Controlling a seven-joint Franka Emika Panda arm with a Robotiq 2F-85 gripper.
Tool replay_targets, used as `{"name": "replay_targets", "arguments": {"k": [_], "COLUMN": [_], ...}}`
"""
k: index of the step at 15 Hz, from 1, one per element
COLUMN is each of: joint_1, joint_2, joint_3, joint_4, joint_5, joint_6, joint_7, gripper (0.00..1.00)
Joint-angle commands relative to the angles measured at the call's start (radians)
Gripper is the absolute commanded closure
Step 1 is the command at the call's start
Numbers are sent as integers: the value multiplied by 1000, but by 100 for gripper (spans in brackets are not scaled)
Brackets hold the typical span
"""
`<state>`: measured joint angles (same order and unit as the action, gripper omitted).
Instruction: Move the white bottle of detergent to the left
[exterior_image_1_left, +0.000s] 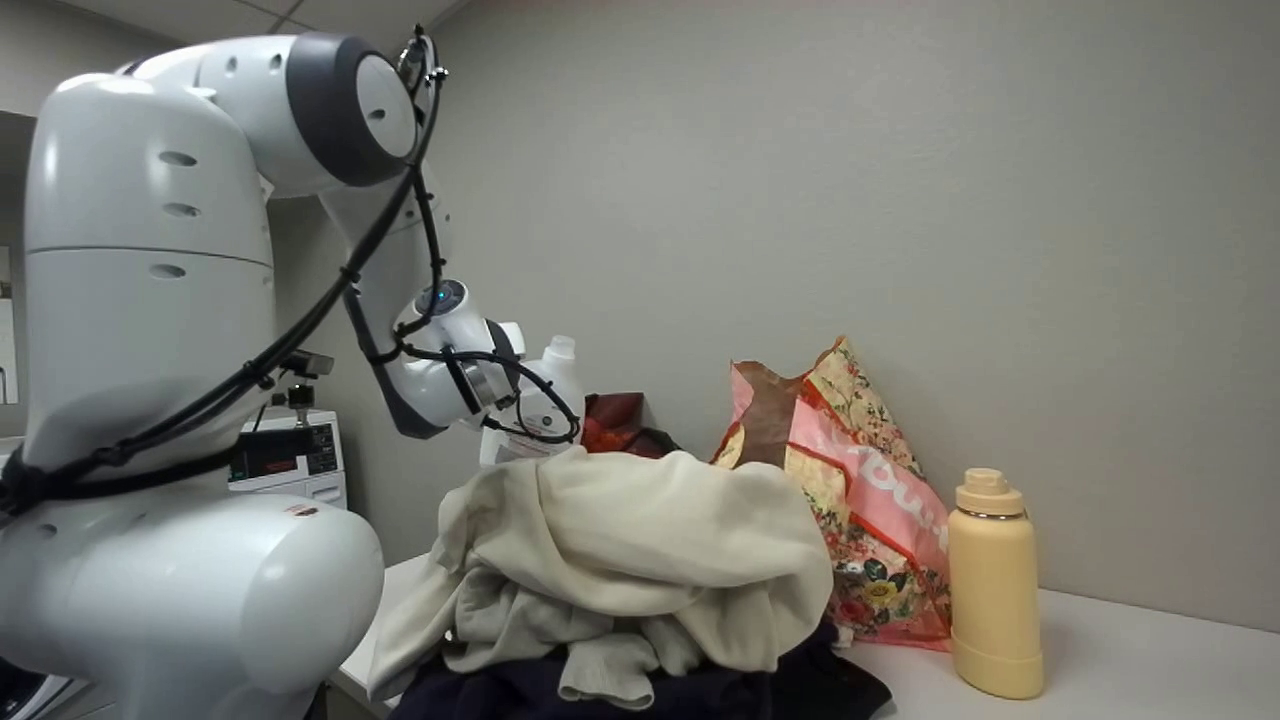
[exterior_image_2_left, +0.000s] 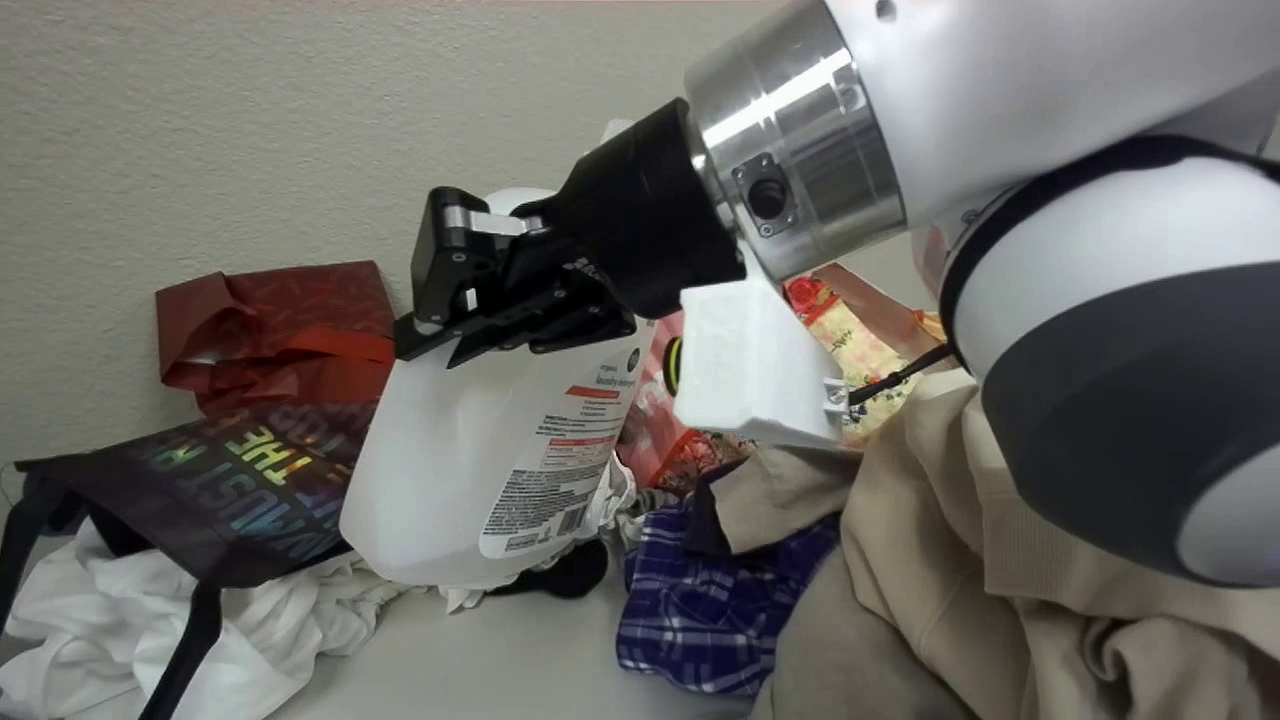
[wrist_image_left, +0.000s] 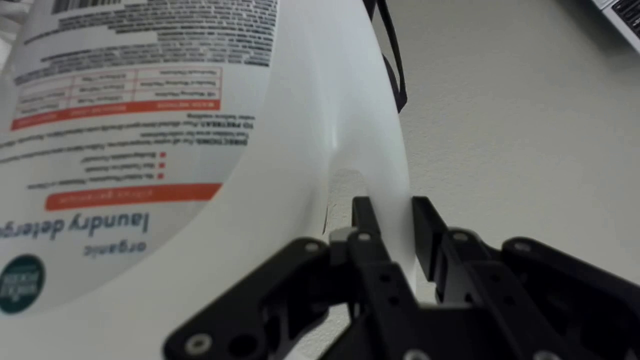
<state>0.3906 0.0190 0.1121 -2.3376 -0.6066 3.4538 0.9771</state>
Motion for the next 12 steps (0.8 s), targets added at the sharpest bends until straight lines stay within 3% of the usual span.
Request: {"name": "replay_targets", "arguments": {"k": [1,12], "joint_1": [-1,-56], "joint_2": [22,166], "joint_3": [12,37], "joint_4": [63,140], "joint_5": [21,82], "joint_6": [0,2], "joint_7": [-96,-270], "gripper": [94,94]}}
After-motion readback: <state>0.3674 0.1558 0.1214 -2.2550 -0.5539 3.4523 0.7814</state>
